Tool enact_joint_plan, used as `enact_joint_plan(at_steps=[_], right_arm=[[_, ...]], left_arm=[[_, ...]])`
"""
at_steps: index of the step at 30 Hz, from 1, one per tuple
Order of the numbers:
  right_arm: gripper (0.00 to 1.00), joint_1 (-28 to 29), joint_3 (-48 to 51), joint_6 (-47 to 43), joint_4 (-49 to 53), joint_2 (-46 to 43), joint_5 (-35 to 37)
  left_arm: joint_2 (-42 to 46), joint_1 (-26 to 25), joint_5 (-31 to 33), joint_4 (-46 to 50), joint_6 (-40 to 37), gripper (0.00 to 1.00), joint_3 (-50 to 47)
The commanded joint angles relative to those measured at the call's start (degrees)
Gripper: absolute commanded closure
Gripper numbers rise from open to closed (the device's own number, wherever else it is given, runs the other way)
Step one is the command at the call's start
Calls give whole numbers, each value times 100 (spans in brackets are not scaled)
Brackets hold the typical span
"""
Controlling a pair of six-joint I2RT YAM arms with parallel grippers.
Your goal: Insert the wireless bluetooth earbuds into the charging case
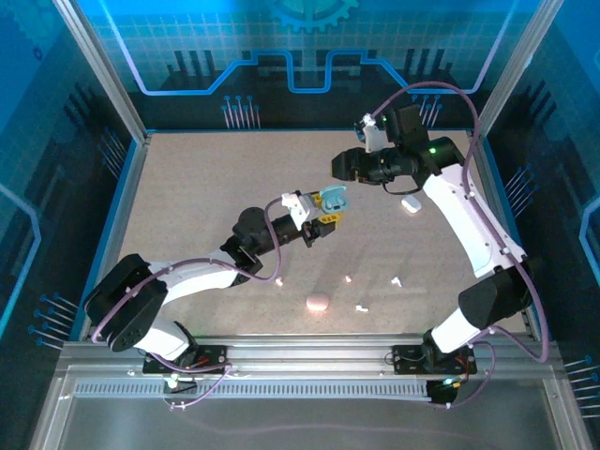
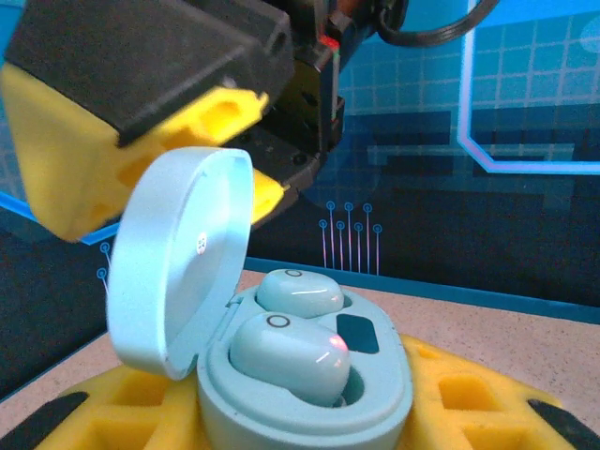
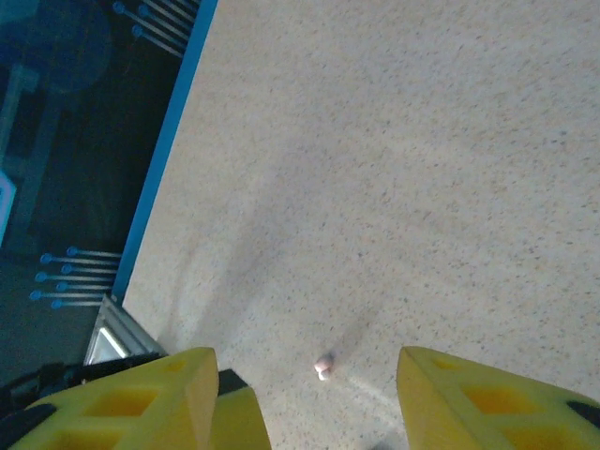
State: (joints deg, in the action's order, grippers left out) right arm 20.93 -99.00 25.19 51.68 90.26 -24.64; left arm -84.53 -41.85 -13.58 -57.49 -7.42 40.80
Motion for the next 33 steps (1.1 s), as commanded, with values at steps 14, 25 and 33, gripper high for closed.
enact_joint_plan(at_steps=[14, 25, 33], right_arm=[[42, -659, 2032, 491, -1106, -1000, -2933], [53, -660, 2605, 1075, -1976, -916, -3741], [80, -694, 2700, 1211, -2110, -961, -3423]], left_arm=[[149, 180, -421, -50, 623, 63, 395], [2, 256, -810, -203, 969, 61, 499], [-32, 269, -617, 391, 666, 55, 516]])
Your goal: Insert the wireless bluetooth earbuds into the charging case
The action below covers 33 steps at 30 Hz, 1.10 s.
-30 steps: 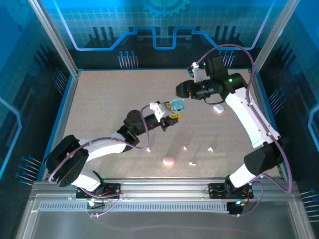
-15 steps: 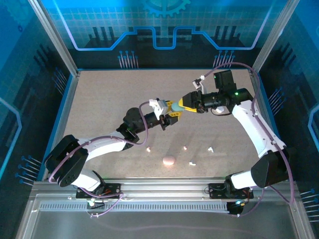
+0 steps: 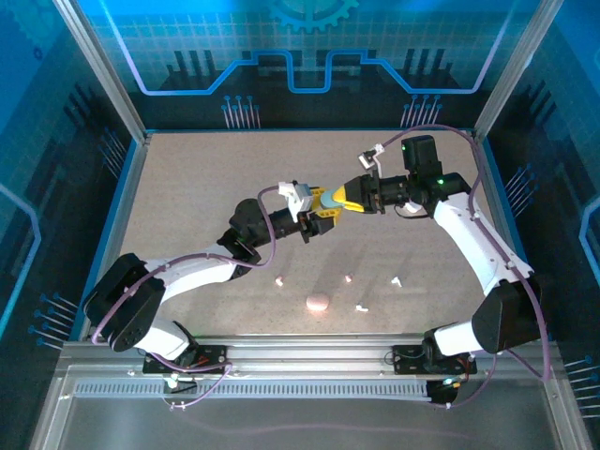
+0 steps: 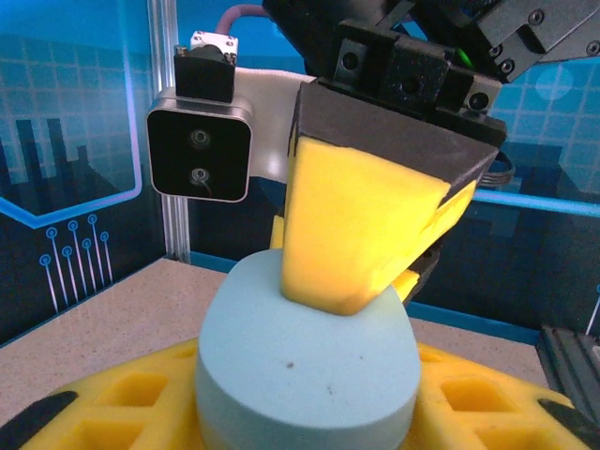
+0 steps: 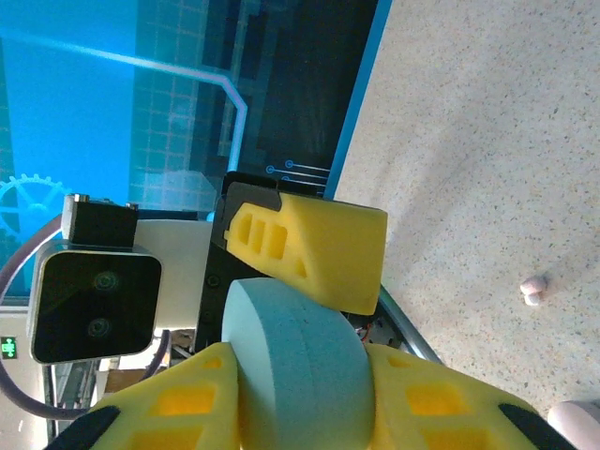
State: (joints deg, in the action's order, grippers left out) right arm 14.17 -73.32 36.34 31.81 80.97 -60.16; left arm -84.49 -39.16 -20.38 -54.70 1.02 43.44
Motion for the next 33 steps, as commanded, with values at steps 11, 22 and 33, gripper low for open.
enact_joint_plan(at_steps=[11, 22, 33], right_arm=[[87, -184, 316, 372, -507, 248, 1779], [85, -329, -173, 208, -1145, 2280, 2566], [82, 114, -1861, 389, -1092, 4426, 2738]], left_arm=[[196, 80, 774, 635, -394, 16, -157], [949, 231, 1996, 1103, -146, 1, -626], [1402, 895, 2268, 2782, 1018, 1, -258]])
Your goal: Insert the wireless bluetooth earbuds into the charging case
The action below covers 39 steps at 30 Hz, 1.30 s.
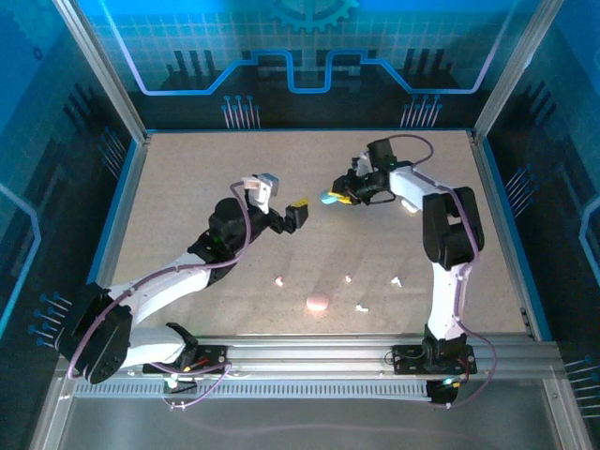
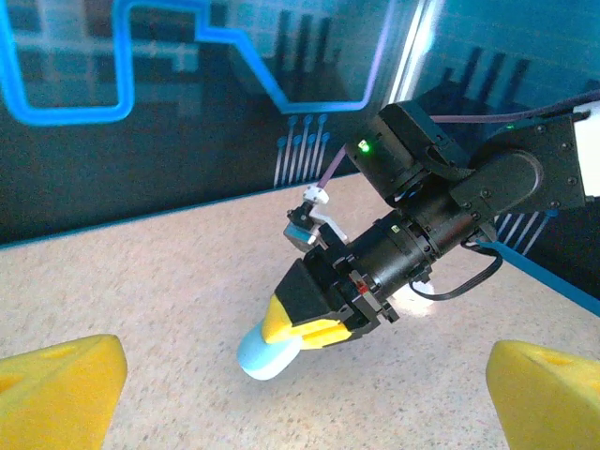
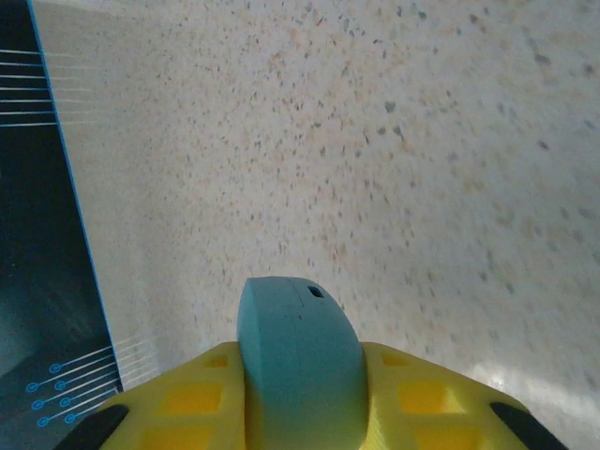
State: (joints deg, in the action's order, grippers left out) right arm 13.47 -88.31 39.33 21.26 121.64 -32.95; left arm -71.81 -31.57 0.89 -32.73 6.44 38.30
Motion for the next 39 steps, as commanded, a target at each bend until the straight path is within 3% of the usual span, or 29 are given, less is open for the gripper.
enact_joint_plan(at_steps=[1, 6, 10, 15, 20, 25, 28, 32, 39], right_arm=[[82, 242, -474, 86, -10, 493, 32], [77, 390, -646, 118, 21, 837, 228], [73, 400, -409, 81, -63, 895, 332], [61, 395, -147, -115, 38, 676, 449], [50, 361, -218, -461, 447, 353, 609], [44, 311, -258, -855, 925, -105, 794], [43, 314, 22, -1146, 1065, -734, 950], [43, 451, 1155, -1432, 596, -1997, 1068], [40, 1253, 3336, -2648, -331, -4033, 1713]], left_arm=[[132, 187, 146, 782, 532, 1, 311], [67, 290, 181, 1320, 653, 1, 580], [80, 296, 373, 1153, 1016, 1, 554], [210, 294, 160, 938, 883, 1, 459], [246, 380, -183, 2113, 960, 1, 966], [346, 428, -144, 2053, 991, 1, 881], [417, 449, -65, 2183, 1001, 1, 914], [534, 478, 248, 2176, 1104, 1, 802], [556, 634, 374, 2064, 1392, 1, 667]])
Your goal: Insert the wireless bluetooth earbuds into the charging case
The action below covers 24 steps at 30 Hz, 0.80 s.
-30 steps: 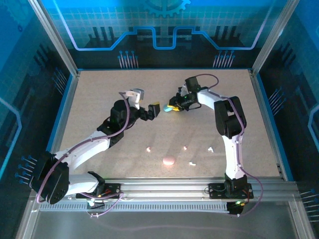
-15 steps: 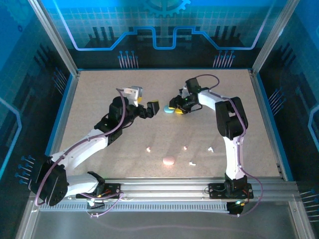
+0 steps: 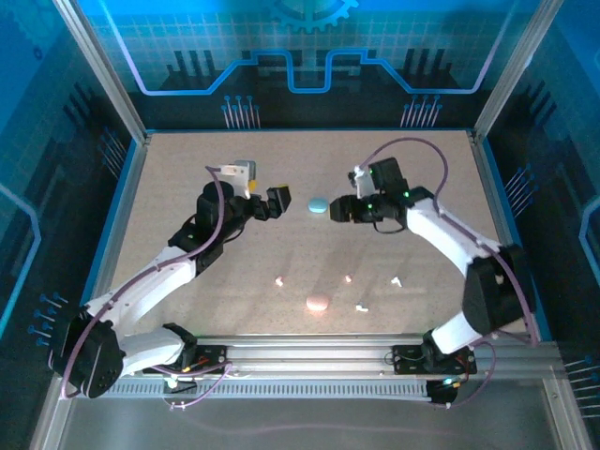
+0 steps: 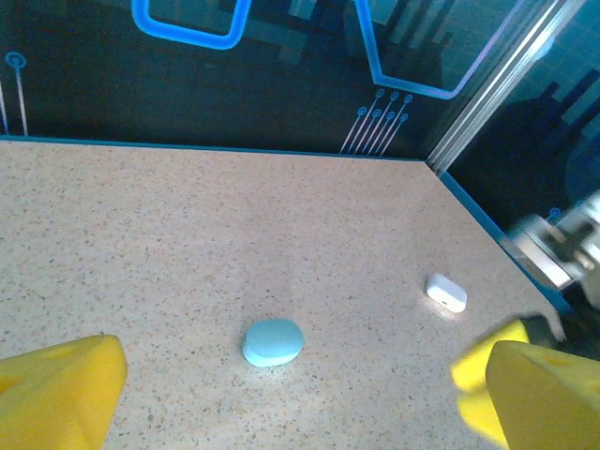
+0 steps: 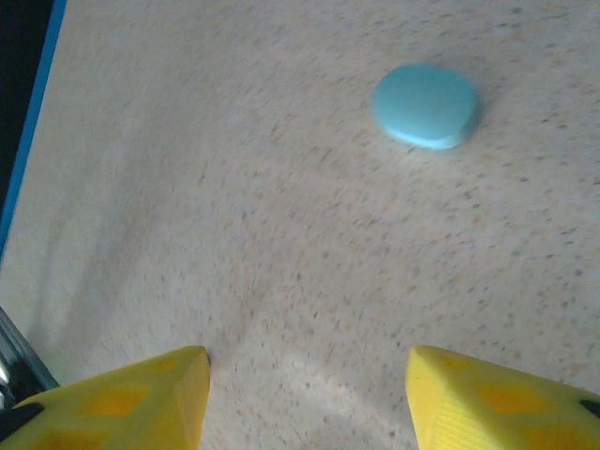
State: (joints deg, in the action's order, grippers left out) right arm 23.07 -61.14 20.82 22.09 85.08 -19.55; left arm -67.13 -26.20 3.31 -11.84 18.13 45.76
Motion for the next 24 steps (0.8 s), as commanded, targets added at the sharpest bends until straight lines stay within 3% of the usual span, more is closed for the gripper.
enact_joint_plan(at_steps=[1, 7, 11, 24], right_arm=[[39, 444, 948, -1008, -616, -662, 476], [32, 1259, 2780, -2390, -1756, -2022, 276], [27, 1665, 3387, -2999, -2135, -2303, 109], [23, 2441, 3359, -3750, -2678, -1088, 357]], left_arm=[[80, 123, 136, -50, 294, 1, -83], [64, 256, 92, -197, 617, 1, -207], [101, 267, 110, -261, 691, 1, -309], [146, 265, 50, -246, 701, 1, -354]])
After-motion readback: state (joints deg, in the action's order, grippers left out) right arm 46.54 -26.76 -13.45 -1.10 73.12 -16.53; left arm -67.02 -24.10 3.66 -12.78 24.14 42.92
